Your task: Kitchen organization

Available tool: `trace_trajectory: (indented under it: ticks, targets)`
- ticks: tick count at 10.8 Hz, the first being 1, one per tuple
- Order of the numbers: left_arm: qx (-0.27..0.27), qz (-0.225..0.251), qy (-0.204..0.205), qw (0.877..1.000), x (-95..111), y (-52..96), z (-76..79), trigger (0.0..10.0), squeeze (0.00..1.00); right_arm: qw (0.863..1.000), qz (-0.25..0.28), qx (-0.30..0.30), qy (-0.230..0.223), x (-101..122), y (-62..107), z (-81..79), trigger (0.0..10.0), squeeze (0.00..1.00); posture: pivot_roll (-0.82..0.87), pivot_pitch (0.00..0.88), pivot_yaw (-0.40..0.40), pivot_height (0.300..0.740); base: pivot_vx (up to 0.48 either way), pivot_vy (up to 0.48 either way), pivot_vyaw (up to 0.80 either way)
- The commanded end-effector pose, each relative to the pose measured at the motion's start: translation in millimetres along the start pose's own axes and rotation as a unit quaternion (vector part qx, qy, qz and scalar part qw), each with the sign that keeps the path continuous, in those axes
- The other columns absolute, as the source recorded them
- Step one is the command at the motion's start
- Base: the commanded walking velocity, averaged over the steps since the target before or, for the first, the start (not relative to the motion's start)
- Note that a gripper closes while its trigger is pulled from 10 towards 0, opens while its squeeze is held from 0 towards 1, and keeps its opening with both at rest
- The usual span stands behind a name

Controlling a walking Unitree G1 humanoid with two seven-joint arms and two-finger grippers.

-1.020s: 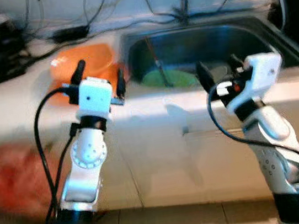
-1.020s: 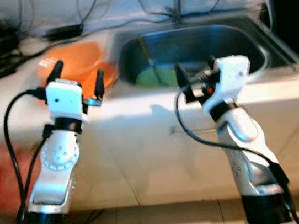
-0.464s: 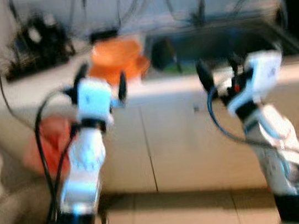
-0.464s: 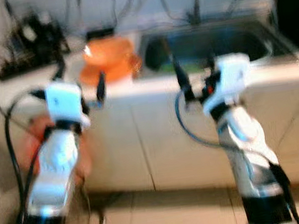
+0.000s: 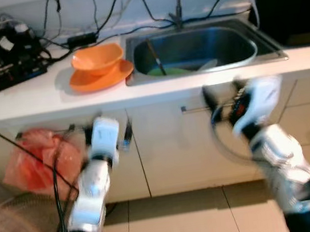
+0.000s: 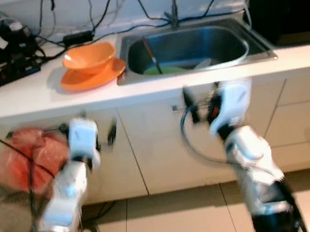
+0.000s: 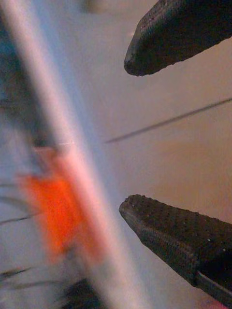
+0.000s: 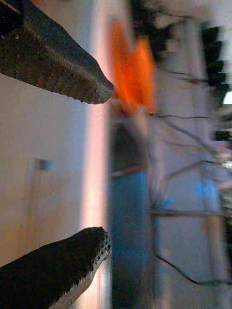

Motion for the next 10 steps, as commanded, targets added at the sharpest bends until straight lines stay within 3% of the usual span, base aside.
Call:
trace_trajectory:
  ticks: [1, 4, 6, 7, 8, 9, 10]
  targets:
    - [0.001, -0.025, 0.006, 1.0, -13.4, 2.3, -1.8, 10.0, 0.0, 1.0, -0.017, 0.005, 0.005, -11.1, 1.0, 0.6, 10.0, 1.0, -0.01, 0.0, 0.067, 0.74, 0.0, 0.0, 0.0]
    - [-0.025, -0.131, 0.045, 0.99, -60.4, 4.9, 5.7, 10.0, 0.0, 0.993, -0.112, -0.029, -0.003, -74.8, 11.4, 20.2, 10.0, 1.0, 0.0, 0.0, 0.073, 0.74, 0.0, 0.0, 0.0]
    - [-0.082, -0.241, 0.048, 0.966, -97.9, 23.7, 25.6, 10.0, 0.0, 0.974, -0.206, -0.097, -0.018, -125.3, 26.0, 46.6, 10.0, 1.0, 0.02, 0.0, 0.063, 0.74, 0.0, 0.0, 0.0]
    - [-0.095, -0.271, 0.053, 0.956, -108.7, 33.1, 31.5, 10.0, 0.0, 0.964, -0.233, -0.124, -0.023, -137.1, 33.4, 55.2, 10.0, 1.0, 0.02, 0.0, 0.063, 0.74, 0.0, 0.0, 0.0]
    - [-0.116, -0.3, 0.052, 0.945, -118.8, 44.0, 39.9, 10.0, 0.0, 0.954, -0.258, -0.15, -0.028, -147.5, 41.2, 61.7, 10.0, 0.72, 0.02, 0.0, 0.062, 0.74, 0.0, 0.0, 0.0]
    - [-0.143, -0.344, 0.035, 0.927, -133.9, 62.1, 49.0, 10.0, 0.0, 0.94, -0.296, -0.171, -0.018, -161.5, 52.1, 65.6, 10.0, 0.06, 0.0, 0.0, 0.061, 0.74, 0.0, 0.0, 0.0]
    - [-0.153, -0.367, 0.029, 0.917, -142.4, 73.4, 52.3, 10.0, 0.0, 0.928, -0.321, -0.186, -0.015, -172.2, 60.3, 65.0, 10.0, 0.0, -0.01, 0.0, 0.061, 0.74, 0.0, 0.0, 0.0]
Point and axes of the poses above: a point about 5 cm out from each wrist's last joint towards the gripper, its own y axis pointing back from the gripper into the wrist, its own x axis along the axis of the wrist's last joint, z = x × y, the point moved 1 cm from there along -y, pointing out of the wrist towards the gripper, and after that the axes turned 12 degrees about -y, right-handed, at the moved point
